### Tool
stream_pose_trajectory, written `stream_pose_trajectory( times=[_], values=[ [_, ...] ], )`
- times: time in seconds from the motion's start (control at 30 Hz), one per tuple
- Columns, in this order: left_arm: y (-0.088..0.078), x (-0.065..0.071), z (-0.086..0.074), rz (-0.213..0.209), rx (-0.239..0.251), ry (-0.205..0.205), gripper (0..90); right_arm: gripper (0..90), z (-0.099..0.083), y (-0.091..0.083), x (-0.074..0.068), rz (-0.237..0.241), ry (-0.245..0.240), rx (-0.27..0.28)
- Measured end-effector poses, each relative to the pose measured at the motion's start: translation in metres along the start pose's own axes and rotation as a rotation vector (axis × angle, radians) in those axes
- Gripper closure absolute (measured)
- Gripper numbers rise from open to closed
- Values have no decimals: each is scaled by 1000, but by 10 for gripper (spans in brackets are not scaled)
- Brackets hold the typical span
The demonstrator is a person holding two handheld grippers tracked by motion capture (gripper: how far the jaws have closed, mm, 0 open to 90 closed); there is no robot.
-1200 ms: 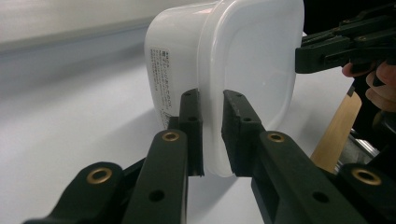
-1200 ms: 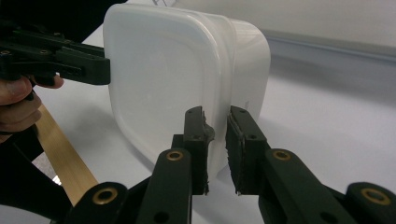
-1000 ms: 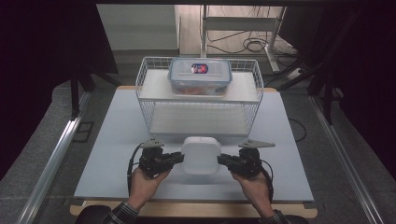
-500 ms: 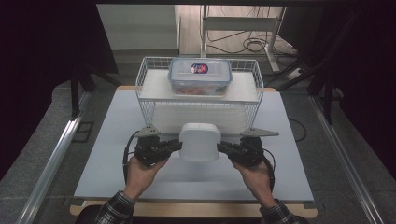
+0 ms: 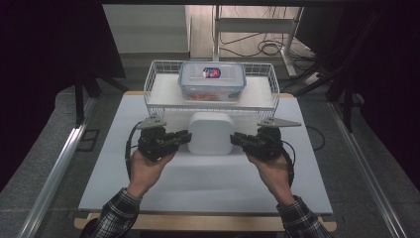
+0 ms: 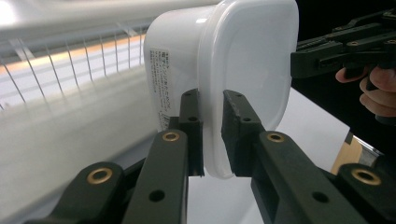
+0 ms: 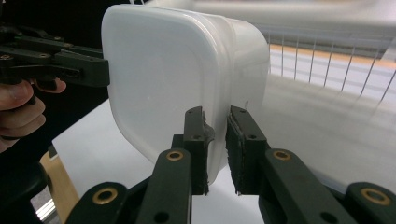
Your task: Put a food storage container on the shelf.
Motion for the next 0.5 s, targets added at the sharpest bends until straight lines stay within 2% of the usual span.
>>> stream_pose_trajectory(
  times=[0.2, 0.5],
  values=[
    [-2, -2, 22, 4, 19, 11, 792, 781, 25, 0, 0, 1, -12, 30],
    [-5, -3, 49, 5, 47, 16, 794, 779, 48, 1, 1, 14, -2, 65]
  ],
)
Point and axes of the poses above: each handheld gripper's, and its own axes: y roughly forward along the jaws, z roughly out of its top, x roughly to its right, the point moved 9 cm from there along y, roughly forward along the jaws, and after that the axes turned 8 degrees about x, right-handed, at the moved point
